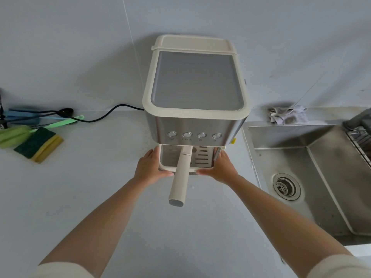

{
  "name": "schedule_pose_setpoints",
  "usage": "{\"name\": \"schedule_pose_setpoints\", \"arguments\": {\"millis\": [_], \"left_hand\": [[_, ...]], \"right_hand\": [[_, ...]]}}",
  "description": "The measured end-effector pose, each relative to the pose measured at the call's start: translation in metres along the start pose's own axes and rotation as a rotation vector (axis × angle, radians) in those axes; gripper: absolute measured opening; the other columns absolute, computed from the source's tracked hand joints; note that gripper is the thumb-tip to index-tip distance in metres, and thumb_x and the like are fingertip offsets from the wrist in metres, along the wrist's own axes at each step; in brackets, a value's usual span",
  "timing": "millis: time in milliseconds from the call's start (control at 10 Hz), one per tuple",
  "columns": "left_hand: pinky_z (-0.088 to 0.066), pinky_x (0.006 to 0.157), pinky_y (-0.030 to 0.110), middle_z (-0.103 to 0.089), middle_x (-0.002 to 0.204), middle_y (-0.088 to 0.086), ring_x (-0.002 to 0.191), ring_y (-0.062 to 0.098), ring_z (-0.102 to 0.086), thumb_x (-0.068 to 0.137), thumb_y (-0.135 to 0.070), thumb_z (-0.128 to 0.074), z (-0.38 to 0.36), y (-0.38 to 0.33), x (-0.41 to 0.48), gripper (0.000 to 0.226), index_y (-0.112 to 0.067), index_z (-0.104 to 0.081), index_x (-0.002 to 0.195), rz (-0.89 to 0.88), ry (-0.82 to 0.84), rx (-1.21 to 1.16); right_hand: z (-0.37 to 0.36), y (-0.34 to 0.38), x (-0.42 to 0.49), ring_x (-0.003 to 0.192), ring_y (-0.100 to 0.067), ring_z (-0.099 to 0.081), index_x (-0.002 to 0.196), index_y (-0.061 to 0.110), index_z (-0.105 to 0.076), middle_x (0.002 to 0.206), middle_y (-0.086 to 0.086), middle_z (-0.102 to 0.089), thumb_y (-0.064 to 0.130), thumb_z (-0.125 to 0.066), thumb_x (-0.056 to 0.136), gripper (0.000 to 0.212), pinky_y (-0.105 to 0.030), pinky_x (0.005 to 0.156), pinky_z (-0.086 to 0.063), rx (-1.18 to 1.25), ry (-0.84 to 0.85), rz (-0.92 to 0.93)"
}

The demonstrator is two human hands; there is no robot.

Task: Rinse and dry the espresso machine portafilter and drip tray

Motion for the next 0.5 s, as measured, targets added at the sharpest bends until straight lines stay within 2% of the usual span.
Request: {"name": "schedule_pose_setpoints", "arguments": {"millis": [100,200,300,500], "left_hand": [[-0.04,0.084,0.031,-0.054,0.117,0.007,0.114,0.026,-0.048,0.066,-0.042,-0.076,0.0,0.0,-0.001,0.091,-0.007,-0.031,0.137,0.011,0.015,0.014],[-0.039,0.089,0.032,-0.051,0.124,0.007,0.119,0.024,-0.045,0.07,-0.042,-0.074,0.0,-0.001,-0.002,0.096,-0.009,-0.023,0.143,0.008,0.011,0.042],[-0.038,0.092,0.033,-0.048,0.13,0.009,0.124,0.025,-0.042,0.074,-0.041,-0.07,0.002,-0.008,-0.008,0.096,-0.008,-0.016,0.146,0.031,0.028,0.076],[-0.029,0.107,0.033,-0.025,0.152,0.009,0.14,0.022,-0.026,0.082,-0.043,-0.063,0.016,-0.023,-0.039,0.094,-0.003,-0.006,0.147,0.064,-0.027,0.125]], "right_hand": [[-0.001,0.0,0.0,0.114,-0.015,-0.039,0.129,0.018,-0.04,0.118,0.001,-0.044,0.051,-0.077,0.058,0.087,-0.034,0.101,-0.042,-0.019,0.005,0.004],[-0.001,0.0,0.001,0.119,-0.018,-0.037,0.134,0.017,-0.035,0.123,-0.001,-0.042,0.053,-0.075,0.06,0.091,-0.034,0.104,-0.038,-0.067,0.011,0.01],[0.0,0.001,-0.002,0.129,-0.022,-0.03,0.142,0.012,-0.023,0.136,-0.005,-0.035,0.058,-0.072,0.06,0.106,-0.04,0.11,-0.032,-0.147,0.026,-0.016],[0.002,0.001,-0.021,0.14,-0.03,-0.017,0.146,0.008,-0.004,0.15,-0.013,-0.018,0.059,-0.068,0.067,0.114,-0.045,0.113,-0.027,-0.183,-0.011,0.06]]}}
Point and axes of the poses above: each hand's wrist, its own x-axis towards the middle knuckle, its own z-axis out of the back of the hand, y = z × x, the point moved 3 cm from there along x, towards the middle knuckle
